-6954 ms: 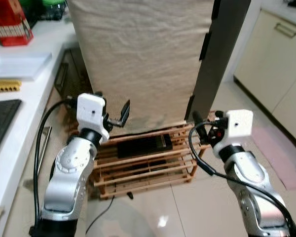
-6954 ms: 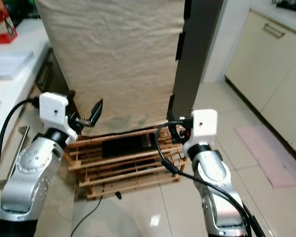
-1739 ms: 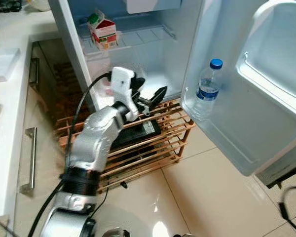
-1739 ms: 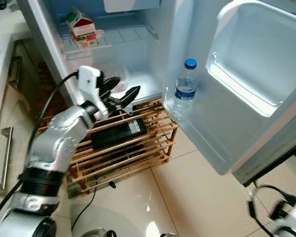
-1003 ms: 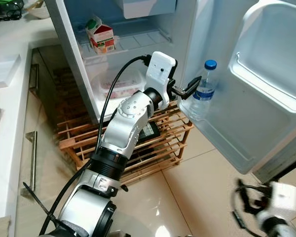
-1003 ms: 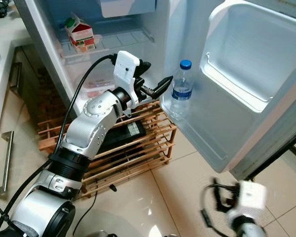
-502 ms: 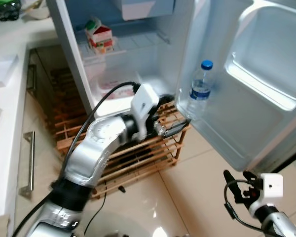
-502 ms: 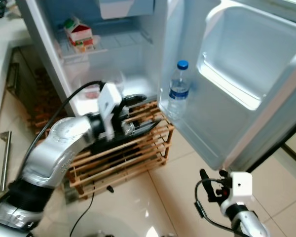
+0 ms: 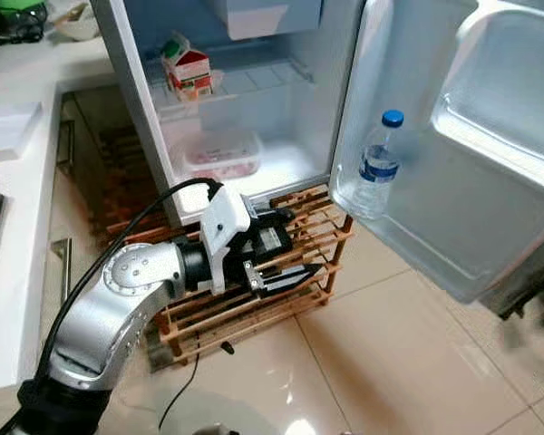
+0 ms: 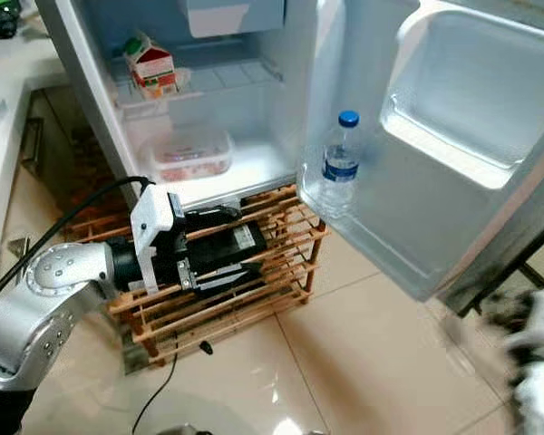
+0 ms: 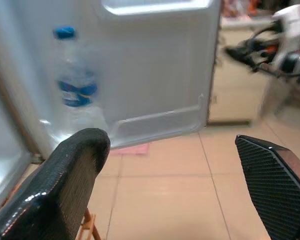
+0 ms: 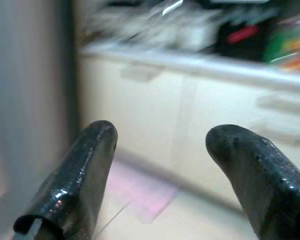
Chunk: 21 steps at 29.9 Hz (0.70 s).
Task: Restocking fridge
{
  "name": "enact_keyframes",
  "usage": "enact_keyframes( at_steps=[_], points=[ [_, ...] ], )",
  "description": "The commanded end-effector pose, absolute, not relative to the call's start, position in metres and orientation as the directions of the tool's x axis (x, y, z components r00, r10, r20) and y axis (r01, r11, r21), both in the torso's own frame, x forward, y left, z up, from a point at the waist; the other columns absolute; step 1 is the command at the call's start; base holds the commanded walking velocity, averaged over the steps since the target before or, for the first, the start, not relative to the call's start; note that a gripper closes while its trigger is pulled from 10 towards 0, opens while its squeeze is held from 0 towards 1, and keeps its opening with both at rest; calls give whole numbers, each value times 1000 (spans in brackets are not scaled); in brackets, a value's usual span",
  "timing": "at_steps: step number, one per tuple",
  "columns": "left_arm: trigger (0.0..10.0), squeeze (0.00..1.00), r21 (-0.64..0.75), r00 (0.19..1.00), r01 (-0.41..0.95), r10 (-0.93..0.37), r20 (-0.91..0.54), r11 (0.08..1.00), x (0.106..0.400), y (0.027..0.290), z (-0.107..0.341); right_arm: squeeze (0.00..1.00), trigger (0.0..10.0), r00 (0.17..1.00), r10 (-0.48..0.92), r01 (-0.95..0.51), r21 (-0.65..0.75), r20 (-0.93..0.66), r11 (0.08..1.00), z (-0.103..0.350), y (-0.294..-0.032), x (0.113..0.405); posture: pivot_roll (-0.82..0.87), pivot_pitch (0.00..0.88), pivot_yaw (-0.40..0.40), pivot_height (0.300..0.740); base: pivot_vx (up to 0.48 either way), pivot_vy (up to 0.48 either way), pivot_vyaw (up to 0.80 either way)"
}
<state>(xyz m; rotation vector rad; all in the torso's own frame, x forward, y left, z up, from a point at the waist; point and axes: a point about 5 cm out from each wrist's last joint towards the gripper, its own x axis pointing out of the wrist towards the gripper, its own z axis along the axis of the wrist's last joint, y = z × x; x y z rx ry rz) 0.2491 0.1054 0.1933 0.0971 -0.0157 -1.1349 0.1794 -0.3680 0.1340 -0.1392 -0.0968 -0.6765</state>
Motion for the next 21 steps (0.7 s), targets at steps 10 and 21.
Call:
enact_keyframes(
  at_steps=[10, 21],
  points=[
    [10000, 0, 75, 677, 735, -736, -26, 674, 268, 114, 189, 0, 10000, 989, -78, 70, -65, -127, 995, 94, -257, 189, -36, 17, -1, 740, 0, 0, 0],
    [10000, 0, 66, 730, 682, -683, -22, 728, 265, 114, 187, 0, 10000, 992, 116, -114, 40, -52, 993, 118, -224, 202, -29, 25, -1, 740, 0, 0, 0]
  ],
)
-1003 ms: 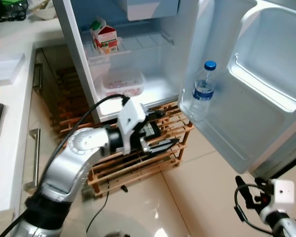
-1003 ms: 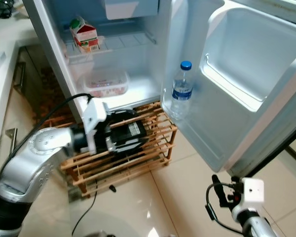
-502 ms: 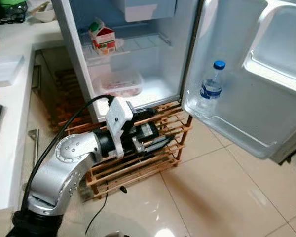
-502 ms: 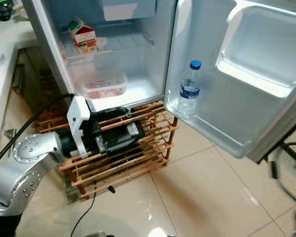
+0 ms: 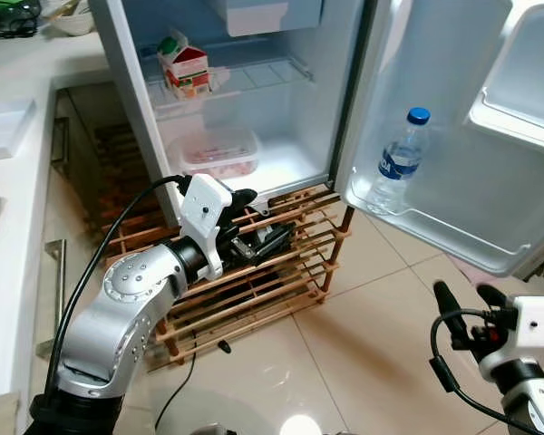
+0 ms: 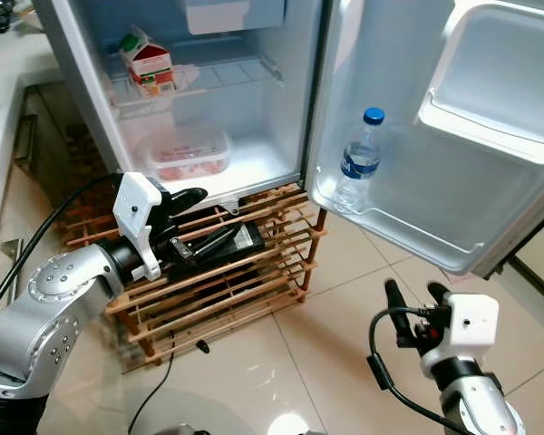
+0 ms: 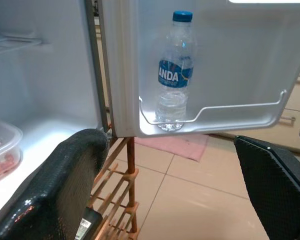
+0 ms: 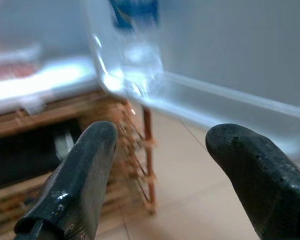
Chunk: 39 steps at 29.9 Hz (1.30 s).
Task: Restocking fridge
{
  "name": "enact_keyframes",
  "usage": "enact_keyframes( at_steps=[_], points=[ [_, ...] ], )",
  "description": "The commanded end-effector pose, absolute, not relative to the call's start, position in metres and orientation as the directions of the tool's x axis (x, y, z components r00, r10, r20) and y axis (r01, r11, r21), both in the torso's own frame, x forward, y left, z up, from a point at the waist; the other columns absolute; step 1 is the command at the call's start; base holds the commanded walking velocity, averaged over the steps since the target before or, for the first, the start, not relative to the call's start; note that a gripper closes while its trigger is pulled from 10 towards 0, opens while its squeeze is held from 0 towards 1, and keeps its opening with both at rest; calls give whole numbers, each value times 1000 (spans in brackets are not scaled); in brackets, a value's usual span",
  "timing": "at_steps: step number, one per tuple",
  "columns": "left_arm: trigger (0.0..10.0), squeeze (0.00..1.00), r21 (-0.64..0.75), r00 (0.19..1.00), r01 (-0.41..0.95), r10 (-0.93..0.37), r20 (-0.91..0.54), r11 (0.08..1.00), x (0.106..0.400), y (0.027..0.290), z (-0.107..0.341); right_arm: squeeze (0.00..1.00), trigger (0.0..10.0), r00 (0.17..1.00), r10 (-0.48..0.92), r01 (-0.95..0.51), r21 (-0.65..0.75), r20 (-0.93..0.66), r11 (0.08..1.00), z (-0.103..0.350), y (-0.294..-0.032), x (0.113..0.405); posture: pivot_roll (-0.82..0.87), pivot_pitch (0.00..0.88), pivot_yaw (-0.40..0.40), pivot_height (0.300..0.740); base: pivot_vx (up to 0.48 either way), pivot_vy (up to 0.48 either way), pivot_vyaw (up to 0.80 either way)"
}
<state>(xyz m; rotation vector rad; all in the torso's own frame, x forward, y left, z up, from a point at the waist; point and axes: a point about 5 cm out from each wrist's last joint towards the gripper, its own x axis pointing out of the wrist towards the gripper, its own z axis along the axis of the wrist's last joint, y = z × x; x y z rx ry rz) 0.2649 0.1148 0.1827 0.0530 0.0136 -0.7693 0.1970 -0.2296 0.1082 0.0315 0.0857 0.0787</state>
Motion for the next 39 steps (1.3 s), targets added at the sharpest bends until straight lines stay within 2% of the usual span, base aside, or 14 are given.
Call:
enact_keyframes(
  at_steps=[1, 2, 3, 6, 21, 26, 34, 39],
  points=[
    [10000, 0, 65, 735, 678, -678, -18, 732, 265, 114, 188, 0, 10000, 990, 142, -142, 45, -16, 989, 128, -219, 211, -28, 24, 0, 740, 0, 0, 0],
    [10000, 0, 65, 735, 678, -678, -18, 732, 265, 114, 188, 0, 10000, 990, 142, -142, 45, -16, 989, 128, -219, 211, -28, 24, 0, 740, 0, 0, 0],
    [10000, 0, 59, 742, 669, -670, -6, 741, 265, 113, 190, 0, 10000, 976, 202, -207, 51, 85, 977, 155, -207, 231, -22, 24, 0, 740, 0, 0, 0],
    [10000, 0, 59, 746, 666, -666, -8, 744, 265, 112, 189, 0, 10000, 954, 247, -255, 30, 170, 966, 182, -197, 250, -19, 22, 0, 740, 0, 0, 0],
    [10000, 0, 65, 745, 665, -667, 0, 744, 270, 103, 192, 0, 10000, 939, 315, -314, -26, 137, 949, 227, -199, 328, -9, 0, 10, 740, 0, 0, 0],
    [10000, 0, 72, 745, 665, -667, 7, 743, 270, 103, 194, 0, 10000, 942, 298, -295, -40, 152, 955, 239, -203, 343, 1, 0, 0, 740, 0, 0, 0],
    [10000, 0, 71, 746, 663, -665, 6, 745, 267, 104, 193, 0, 10000, 957, 230, -228, -29, 179, 973, 247, -216, 350, 9, 0, -4, 740, 0, 0, 0],
    [10000, 0, 68, 740, 671, -673, 6, 738, 266, 103, 194, 0, 10000, 970, 144, -142, -26, 195, 990, 251, -238, 349, 6, 0, 7, 740, 0, 0, 0]
  ],
)
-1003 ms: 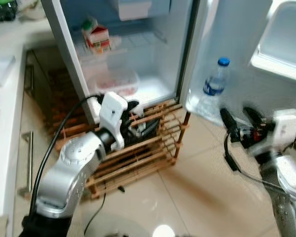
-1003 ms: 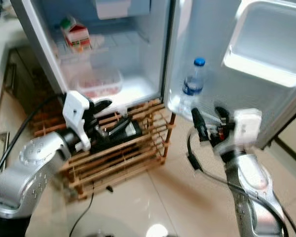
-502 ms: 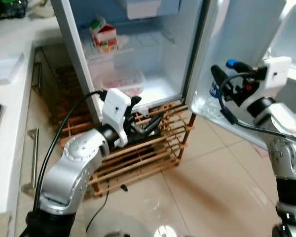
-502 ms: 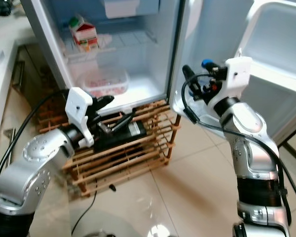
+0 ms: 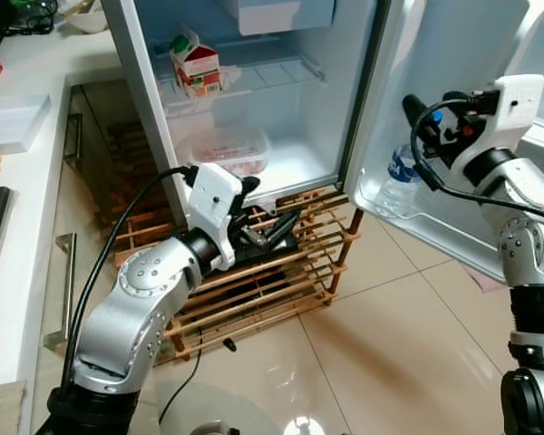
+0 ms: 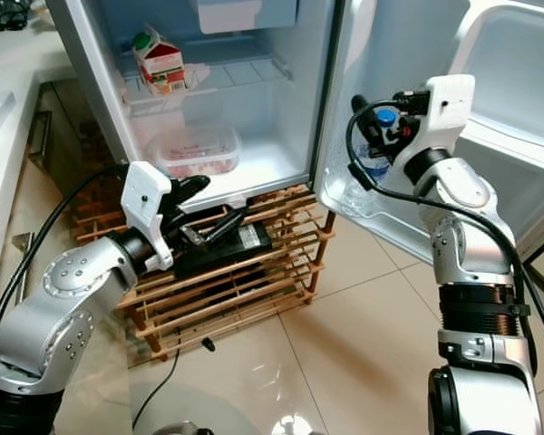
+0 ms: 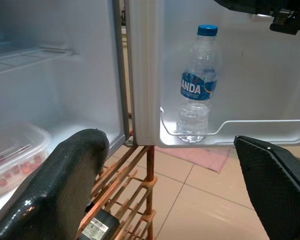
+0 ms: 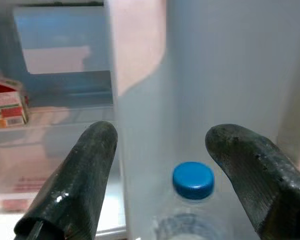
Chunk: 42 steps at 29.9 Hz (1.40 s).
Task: Restocking fridge
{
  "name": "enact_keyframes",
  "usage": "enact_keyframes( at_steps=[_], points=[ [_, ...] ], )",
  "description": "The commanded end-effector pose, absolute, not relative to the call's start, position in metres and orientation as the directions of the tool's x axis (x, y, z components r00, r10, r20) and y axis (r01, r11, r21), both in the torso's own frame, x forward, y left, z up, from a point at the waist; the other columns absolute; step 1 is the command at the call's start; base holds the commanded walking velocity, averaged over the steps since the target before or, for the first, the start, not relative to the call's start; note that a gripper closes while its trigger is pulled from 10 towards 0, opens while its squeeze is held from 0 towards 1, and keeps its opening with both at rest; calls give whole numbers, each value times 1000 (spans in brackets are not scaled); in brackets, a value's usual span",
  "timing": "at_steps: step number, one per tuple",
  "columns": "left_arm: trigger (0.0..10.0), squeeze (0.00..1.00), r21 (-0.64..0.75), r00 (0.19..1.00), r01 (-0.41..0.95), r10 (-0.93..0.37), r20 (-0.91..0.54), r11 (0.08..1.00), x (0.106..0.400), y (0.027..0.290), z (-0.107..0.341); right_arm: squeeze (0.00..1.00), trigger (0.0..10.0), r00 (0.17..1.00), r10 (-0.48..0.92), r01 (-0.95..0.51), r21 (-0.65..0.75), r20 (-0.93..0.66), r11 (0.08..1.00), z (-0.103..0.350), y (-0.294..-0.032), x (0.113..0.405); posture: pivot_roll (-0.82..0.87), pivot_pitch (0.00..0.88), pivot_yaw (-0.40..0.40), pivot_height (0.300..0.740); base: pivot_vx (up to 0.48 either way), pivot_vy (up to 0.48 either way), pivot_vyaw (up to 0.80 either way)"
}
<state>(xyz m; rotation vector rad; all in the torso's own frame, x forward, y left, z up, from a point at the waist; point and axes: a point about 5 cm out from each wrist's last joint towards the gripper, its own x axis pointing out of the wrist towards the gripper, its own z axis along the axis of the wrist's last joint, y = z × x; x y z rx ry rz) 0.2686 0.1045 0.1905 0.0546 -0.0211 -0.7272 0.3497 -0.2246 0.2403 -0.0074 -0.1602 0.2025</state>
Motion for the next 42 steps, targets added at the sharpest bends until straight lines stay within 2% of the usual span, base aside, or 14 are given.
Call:
enact_keyframes(
  at_steps=[1, 4, 8, 13, 18, 20, 23, 25, 27, 28, 31, 32, 35, 42],
  points=[
    [10000, 0, 70, 736, 675, -677, 7, 734, 266, 102, 194, 0, 10000, 974, 100, -97, -28, 203, 995, 254, -249, 347, 3, 0, 12, 740, 0, 0, 0],
    [10000, 0, 70, 735, 676, -678, 7, 733, 267, 102, 194, 0, 10000, 975, 85, -81, -27, 206, 996, 255, -253, 346, 3, 0, 12, 740, 0, 0, 0],
    [10000, 0, 72, 732, 679, -681, 10, 731, 270, 100, 196, 0, 10000, 975, -24, 32, -34, 222, 999, 255, -279, 341, 1, 0, 25, 740, 0, 0, 0],
    [10000, 0, 74, 727, 684, -687, 11, 726, 271, 98, 196, 0, 10000, 970, -105, 111, -16, 221, 994, 252, -297, 341, -3, 0, 32, 740, 0, 0, 0],
    [10000, 0, 78, 729, 681, -684, 12, 728, 273, 98, 196, 0, 10000, 979, -24, 31, -33, 204, 999, 243, -280, 339, -1, 0, 21, 740, 0, 0, 0],
    [10000, 0, 78, 750, 658, -661, 17, 749, 274, 100, 196, 0, 10000, 979, 67, -59, -42, 195, 997, 236, -258, 336, 5, 0, 9, 740, 0, 0, 0],
    [10000, 0, 76, 787, 614, -617, 23, 786, 275, 104, 196, 0, 10000, 972, 125, -120, -37, 200, 992, 232, -243, 330, 8, 0, 1, 740, 0, 0, 0],
    [10000, 0, 76, 787, 614, -617, 23, 786, 275, 104, 196, 0, 10000, 972, 125, -120, -37, 200, 992, 232, -243, 330, 8, 0, 1, 740, 0, 0, 0],
    [10000, 0, 69, 864, 502, -503, 5, 862, 277, 117, 190, 0, 10000, 964, 167, -162, -38, 209, 986, 229, -226, 319, 19, 9, -20, 740, 0, 0, 0],
    [10000, 0, 69, 864, 502, -503, 5, 862, 277, 117, 190, 0, 10000, 964, 167, -162, -38, 209, 986, 229, -226, 319, 19, 9, -20, 740, 0, 0, 0],
    [10000, 0, 68, 919, 395, -393, -37, 916, 276, 129, 182, 0, 10000, 953, 208, -202, -50, 219, 978, 225, -207, 302, 20, 10, -23, 740, 0, 0, 0],
    [10000, 0, 68, 935, 355, -353, -41, 932, 271, 131, 180, 0, 10000, 946, 252, -239, -86, 204, 967, 218, -186, 285, 19, 16, -23, 740, 0, 0, 800],
    [10000, 0, 41, 934, 356, -354, -38, 934, 267, 127, 178, 0, 10000, 948, 264, -258, -57, 176, 964, 205, -172, 272, 18, 19, -20, 740, 0, 0, 800],
    [10000, 0, 68, 933, 361, -360, -29, 930, 268, 121, 178, 0, 10000, 956, 262, -262, -14, 134, 965, 193, -160, 262, 8, 20, -7, 740, 0, 0, 800]
  ],
)
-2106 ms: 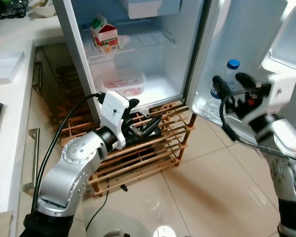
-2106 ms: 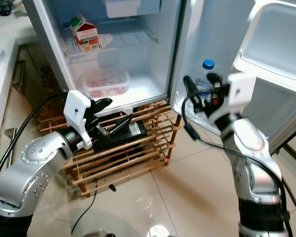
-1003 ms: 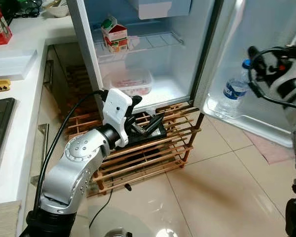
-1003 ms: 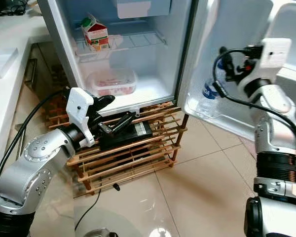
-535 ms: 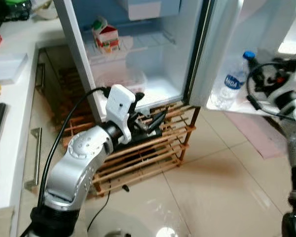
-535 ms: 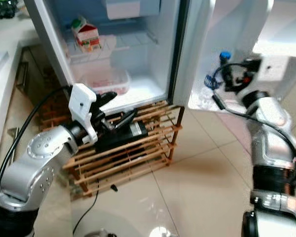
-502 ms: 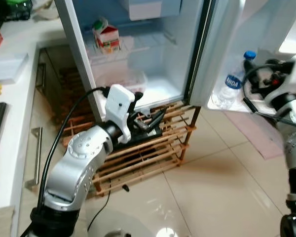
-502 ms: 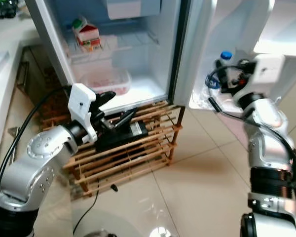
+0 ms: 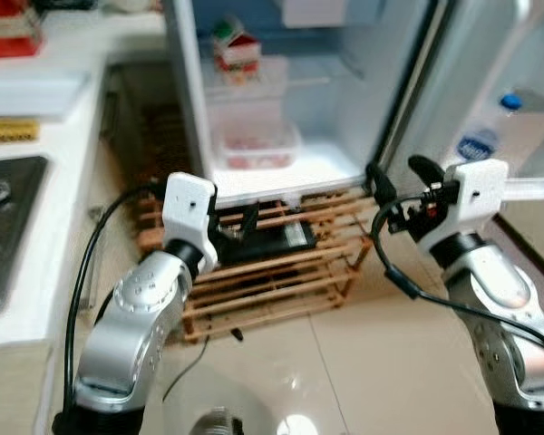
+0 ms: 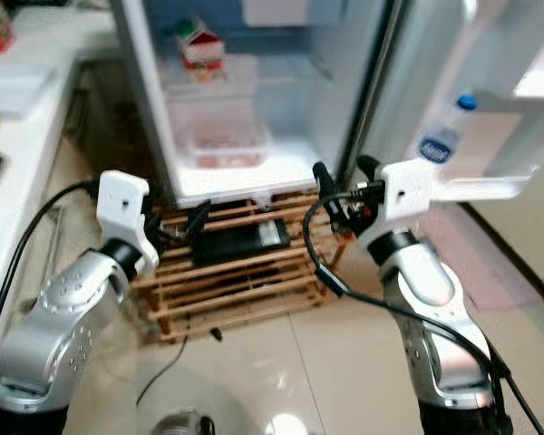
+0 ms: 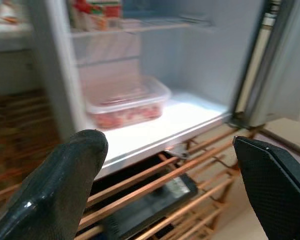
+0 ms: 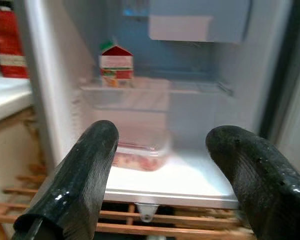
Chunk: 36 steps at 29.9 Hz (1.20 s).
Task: Restocking fridge
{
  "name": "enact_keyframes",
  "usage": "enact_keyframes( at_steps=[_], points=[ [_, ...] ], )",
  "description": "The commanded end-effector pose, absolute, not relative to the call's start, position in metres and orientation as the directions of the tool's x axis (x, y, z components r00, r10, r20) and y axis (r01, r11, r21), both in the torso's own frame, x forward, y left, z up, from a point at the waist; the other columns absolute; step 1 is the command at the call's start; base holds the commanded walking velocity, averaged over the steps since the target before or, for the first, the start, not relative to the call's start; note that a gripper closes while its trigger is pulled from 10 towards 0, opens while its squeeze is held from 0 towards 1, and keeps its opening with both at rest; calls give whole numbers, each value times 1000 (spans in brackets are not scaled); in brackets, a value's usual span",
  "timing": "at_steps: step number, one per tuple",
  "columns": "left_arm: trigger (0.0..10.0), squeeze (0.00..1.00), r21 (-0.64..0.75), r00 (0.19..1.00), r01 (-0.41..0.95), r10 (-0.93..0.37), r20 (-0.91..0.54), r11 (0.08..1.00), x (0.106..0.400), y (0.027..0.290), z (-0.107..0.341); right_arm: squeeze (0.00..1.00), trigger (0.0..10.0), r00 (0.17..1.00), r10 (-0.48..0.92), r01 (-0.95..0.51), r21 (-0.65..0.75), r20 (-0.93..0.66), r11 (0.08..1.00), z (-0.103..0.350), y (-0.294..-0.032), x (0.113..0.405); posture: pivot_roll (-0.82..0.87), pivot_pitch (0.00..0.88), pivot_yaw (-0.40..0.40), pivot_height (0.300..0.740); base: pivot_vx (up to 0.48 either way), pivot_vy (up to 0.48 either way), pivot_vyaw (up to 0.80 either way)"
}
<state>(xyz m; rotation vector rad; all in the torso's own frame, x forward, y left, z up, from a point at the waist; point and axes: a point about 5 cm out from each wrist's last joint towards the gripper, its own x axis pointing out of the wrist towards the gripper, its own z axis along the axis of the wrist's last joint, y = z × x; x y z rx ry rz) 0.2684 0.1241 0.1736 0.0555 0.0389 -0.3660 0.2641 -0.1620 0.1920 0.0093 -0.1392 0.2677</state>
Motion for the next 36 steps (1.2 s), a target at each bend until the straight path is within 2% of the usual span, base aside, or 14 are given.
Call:
enact_keyframes(
  at_steps=[1, 5, 16, 36],
  points=[
    [10000, 0, 79, 932, 362, -361, -24, 929, 268, 121, 178, 0, 10000, 956, 261, -262, -10, 130, 965, 192, -158, 260, 8, 20, -7, 740, 0, 0, 800],
    [10000, 0, 92, 933, 359, -358, -29, 929, 269, 119, 180, 0, 10000, 962, 249, -250, -3, 110, 968, 189, -153, 256, 4, 21, 2, 740, 0, 0, 800],
    [10000, 0, 107, 930, 367, -366, -29, 924, 269, 116, 181, 0, 10000, 971, 225, -225, -5, 80, 974, 184, -152, 253, 4, 21, 1, 740, 0, -480, 800],
    [10000, 0, 114, 941, 337, -336, -31, 935, 266, 119, 179, 0, 10000, 960, 272, -271, -34, 57, 962, 182, -148, 260, 6, 0, -39, 740, 0, -480, 800]
  ],
)
